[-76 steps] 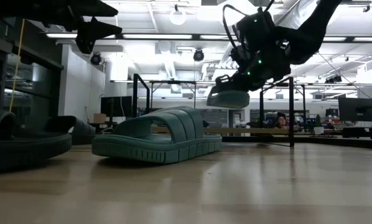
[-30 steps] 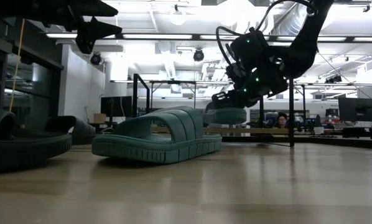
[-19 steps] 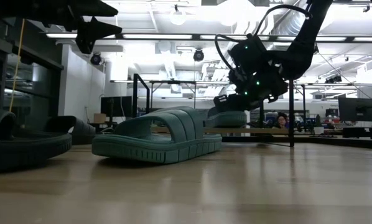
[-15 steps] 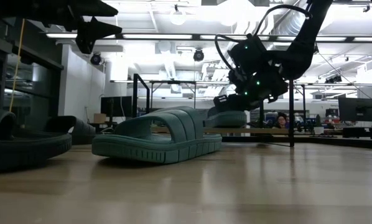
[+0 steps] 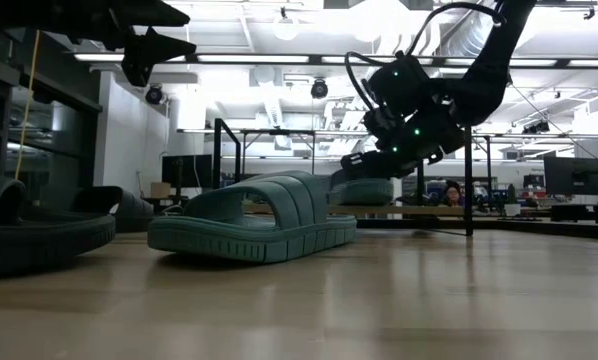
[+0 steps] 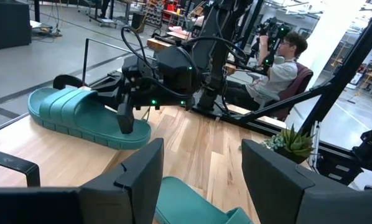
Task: Pick and place slides into the shelf
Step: Put the bottom green slipper on the shelf
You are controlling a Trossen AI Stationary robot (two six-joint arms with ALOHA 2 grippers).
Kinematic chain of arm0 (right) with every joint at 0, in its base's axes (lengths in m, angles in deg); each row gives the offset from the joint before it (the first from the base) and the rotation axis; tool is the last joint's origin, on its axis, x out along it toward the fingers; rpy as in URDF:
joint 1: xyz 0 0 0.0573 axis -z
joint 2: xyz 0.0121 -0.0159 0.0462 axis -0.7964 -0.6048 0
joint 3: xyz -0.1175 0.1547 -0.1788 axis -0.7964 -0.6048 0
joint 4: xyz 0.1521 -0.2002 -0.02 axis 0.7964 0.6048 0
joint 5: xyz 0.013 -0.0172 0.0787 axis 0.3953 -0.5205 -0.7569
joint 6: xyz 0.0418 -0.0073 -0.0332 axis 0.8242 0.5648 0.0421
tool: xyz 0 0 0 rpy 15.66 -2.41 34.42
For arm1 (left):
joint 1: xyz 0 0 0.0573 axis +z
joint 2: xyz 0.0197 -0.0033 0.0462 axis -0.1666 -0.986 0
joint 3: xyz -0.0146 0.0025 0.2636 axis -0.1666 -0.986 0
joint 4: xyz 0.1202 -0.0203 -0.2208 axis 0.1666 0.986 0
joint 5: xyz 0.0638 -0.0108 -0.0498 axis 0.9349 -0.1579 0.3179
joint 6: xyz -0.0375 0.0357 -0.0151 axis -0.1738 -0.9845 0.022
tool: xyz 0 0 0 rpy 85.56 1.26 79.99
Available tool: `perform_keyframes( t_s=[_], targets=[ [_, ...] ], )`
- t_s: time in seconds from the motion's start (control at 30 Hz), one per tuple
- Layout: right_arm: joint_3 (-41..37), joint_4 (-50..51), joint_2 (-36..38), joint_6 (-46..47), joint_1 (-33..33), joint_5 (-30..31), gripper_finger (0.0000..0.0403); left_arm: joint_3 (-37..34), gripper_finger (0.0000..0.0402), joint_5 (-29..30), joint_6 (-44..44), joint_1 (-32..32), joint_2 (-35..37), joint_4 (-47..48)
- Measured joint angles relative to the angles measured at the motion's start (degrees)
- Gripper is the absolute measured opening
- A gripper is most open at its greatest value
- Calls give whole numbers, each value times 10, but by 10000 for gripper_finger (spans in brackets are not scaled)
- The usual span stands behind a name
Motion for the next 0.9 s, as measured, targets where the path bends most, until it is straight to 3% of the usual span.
perform_keyframes(
  t_s=[0.17, 0.53, 0.9],
  targets=[
    [0, 2, 0, -9, -6, -6, 66, 0, 198, 0, 0, 0, 0, 0],
    [0, -2, 0, 2, -8, -38, 175, 0, 198, 0, 0, 0, 0, 0],
    [0, -12, -1, -18, -29, -24, 181, 0, 198, 0, 0, 0, 0, 0]
  ],
)
